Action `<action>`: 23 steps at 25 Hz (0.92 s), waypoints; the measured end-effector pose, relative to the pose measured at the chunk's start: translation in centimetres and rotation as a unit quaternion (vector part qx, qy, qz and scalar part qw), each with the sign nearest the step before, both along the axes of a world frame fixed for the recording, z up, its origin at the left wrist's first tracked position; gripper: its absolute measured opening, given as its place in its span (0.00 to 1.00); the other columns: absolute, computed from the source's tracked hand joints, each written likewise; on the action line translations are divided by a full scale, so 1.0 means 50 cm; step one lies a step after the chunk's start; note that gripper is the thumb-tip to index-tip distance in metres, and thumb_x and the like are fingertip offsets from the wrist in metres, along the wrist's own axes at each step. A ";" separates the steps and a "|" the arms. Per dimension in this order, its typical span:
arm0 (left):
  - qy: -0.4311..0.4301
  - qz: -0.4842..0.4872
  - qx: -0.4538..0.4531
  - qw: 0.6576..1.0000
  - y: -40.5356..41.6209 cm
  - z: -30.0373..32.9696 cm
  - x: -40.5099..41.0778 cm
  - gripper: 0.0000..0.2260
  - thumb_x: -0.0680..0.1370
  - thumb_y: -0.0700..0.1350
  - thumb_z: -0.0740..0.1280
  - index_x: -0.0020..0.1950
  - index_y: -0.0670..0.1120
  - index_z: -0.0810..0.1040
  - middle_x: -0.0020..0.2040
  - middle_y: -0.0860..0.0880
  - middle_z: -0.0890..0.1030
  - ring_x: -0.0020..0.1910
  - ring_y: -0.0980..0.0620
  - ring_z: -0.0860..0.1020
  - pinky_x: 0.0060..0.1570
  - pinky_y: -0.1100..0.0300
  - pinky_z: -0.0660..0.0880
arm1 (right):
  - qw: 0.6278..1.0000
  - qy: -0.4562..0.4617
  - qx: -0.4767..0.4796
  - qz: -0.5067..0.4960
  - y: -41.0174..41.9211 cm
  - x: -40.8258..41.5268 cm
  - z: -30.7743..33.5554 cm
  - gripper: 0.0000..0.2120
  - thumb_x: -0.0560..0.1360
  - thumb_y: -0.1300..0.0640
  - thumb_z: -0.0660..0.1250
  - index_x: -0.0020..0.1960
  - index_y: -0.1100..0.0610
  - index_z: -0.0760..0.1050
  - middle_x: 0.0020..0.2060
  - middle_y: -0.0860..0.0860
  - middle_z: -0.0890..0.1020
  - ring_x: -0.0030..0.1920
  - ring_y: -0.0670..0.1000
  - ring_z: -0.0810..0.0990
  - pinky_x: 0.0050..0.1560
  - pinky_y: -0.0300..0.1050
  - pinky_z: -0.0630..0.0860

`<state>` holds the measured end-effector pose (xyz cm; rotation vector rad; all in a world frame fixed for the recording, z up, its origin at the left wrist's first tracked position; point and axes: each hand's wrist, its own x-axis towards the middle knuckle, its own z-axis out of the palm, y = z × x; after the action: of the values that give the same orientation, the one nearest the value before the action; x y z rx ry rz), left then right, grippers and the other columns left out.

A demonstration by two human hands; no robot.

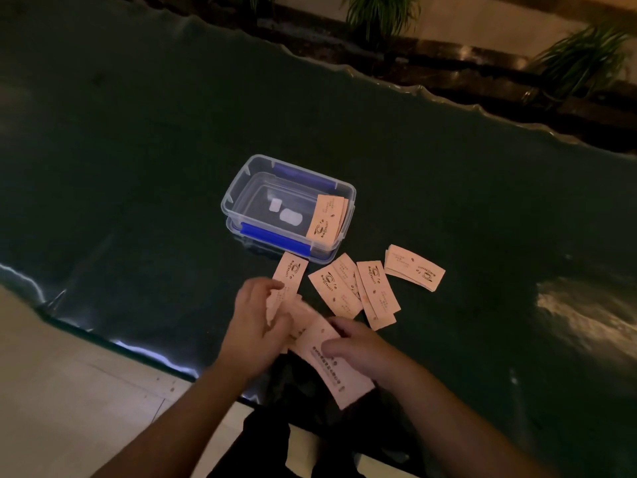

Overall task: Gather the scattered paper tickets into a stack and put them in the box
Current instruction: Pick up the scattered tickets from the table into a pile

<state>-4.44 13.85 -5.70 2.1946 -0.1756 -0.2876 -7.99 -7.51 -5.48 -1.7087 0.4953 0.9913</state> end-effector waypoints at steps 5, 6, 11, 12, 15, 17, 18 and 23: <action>0.165 -0.359 0.281 0.875 -0.003 0.066 0.125 0.41 0.65 0.63 0.77 0.76 0.60 0.67 0.70 0.56 0.77 0.67 0.51 0.75 0.70 0.46 0.72 | 0.977 -0.085 -0.028 0.193 0.047 0.096 0.032 0.32 0.67 0.51 0.82 0.69 0.40 0.74 0.58 0.40 0.79 0.56 0.43 0.80 0.50 0.40 0.77; 0.216 -0.366 0.303 0.853 -0.009 0.064 0.139 0.44 0.64 0.60 0.80 0.76 0.59 0.66 0.69 0.55 0.78 0.65 0.49 0.77 0.68 0.46 0.75 | 0.974 -0.098 -0.029 0.203 0.057 0.111 0.032 0.34 0.66 0.50 0.83 0.69 0.41 0.74 0.60 0.40 0.79 0.57 0.44 0.81 0.52 0.42 0.78; 0.316 -0.277 0.209 0.883 0.061 0.007 0.177 0.25 0.63 0.56 0.82 0.57 0.61 0.80 0.56 0.55 0.86 0.52 0.53 0.84 0.53 0.55 0.81 | 0.984 -0.147 -0.010 0.102 0.074 0.152 0.009 0.22 0.72 0.49 0.80 0.61 0.38 0.75 0.60 0.42 0.82 0.54 0.45 0.86 0.45 0.39 0.83; 0.329 -0.231 0.164 0.901 0.086 -0.012 0.176 0.23 0.64 0.57 0.82 0.57 0.60 0.81 0.54 0.55 0.86 0.51 0.52 0.84 0.52 0.54 0.82 | 0.988 -0.153 -0.007 0.025 0.077 0.152 0.006 0.17 0.74 0.46 0.78 0.59 0.38 0.76 0.60 0.43 0.83 0.53 0.45 0.86 0.43 0.38 0.84; 0.350 -0.054 0.035 0.935 0.126 -0.057 0.156 0.21 0.70 0.60 0.79 0.60 0.59 0.80 0.54 0.52 0.87 0.51 0.49 0.85 0.49 0.51 0.83 | 0.979 -0.112 -0.085 -0.149 0.093 0.144 -0.026 0.15 0.81 0.44 0.70 0.66 0.46 0.77 0.58 0.46 0.83 0.54 0.47 0.85 0.56 0.50 0.85; 0.352 0.042 0.004 0.935 0.116 -0.079 0.150 0.22 0.72 0.61 0.77 0.62 0.54 0.80 0.53 0.49 0.87 0.48 0.50 0.86 0.41 0.54 0.83 | 0.974 -0.014 -0.087 -0.209 0.113 0.133 -0.054 0.17 0.83 0.49 0.68 0.71 0.50 0.74 0.56 0.49 0.81 0.56 0.51 0.83 0.61 0.55 0.84; 0.352 0.064 0.006 0.934 0.103 -0.087 0.149 0.23 0.73 0.61 0.76 0.63 0.52 0.79 0.55 0.47 0.86 0.47 0.50 0.86 0.39 0.55 0.82 | 0.968 0.028 -0.060 -0.242 0.122 0.127 -0.064 0.18 0.84 0.52 0.67 0.73 0.51 0.74 0.55 0.50 0.81 0.56 0.52 0.83 0.61 0.55 0.85; 0.333 0.063 0.060 0.939 0.034 -0.112 0.138 0.29 0.74 0.59 0.76 0.69 0.47 0.72 0.65 0.43 0.79 0.57 0.44 0.82 0.51 0.47 0.83 | 0.946 0.045 0.039 -0.318 0.140 0.123 -0.091 0.04 0.83 0.59 0.65 0.55 0.53 0.79 0.51 0.54 0.88 0.53 0.54 0.88 0.50 0.49 0.85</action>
<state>2.48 15.55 -11.30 2.0895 0.3661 -0.9631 -1.86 -0.49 -10.03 -1.2986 0.9790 0.6040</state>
